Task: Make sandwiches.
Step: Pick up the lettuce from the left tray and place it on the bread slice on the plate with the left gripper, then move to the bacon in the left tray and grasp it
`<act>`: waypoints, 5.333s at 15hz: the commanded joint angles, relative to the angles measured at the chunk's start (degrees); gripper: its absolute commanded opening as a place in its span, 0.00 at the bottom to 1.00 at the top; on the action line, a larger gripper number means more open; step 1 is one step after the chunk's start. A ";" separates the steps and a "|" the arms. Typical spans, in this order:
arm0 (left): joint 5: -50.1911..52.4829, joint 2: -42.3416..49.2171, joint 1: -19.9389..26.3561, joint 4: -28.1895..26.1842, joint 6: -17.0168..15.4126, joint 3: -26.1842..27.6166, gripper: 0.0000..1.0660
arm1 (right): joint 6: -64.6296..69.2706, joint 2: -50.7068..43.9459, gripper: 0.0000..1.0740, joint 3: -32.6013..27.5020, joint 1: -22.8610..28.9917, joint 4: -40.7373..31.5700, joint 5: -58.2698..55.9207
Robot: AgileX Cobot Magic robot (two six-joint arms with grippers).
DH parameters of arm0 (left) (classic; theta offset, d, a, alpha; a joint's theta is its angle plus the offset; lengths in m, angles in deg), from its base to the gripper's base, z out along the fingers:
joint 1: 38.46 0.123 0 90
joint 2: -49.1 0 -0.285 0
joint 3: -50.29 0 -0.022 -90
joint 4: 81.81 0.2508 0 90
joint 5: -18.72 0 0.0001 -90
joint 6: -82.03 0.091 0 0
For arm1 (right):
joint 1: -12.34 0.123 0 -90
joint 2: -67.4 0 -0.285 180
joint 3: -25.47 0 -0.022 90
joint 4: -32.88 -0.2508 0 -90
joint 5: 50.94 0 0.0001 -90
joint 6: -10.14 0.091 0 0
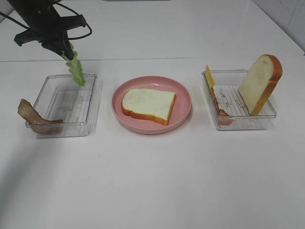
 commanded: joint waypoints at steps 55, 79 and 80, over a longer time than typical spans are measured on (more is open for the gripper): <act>-3.38 41.08 -0.46 22.46 -4.81 -34.78 0.65 | -0.40 -0.80 0.74 -0.17 -0.17 0.00 0.52; 21.77 20.00 1.89 15.30 -5.44 -49.16 0.58 | -0.40 -0.80 0.74 -0.17 -0.17 0.00 0.52; 21.94 19.71 1.89 15.24 -5.44 -49.16 0.58 | -0.40 -0.80 0.74 -0.17 -0.17 0.00 0.52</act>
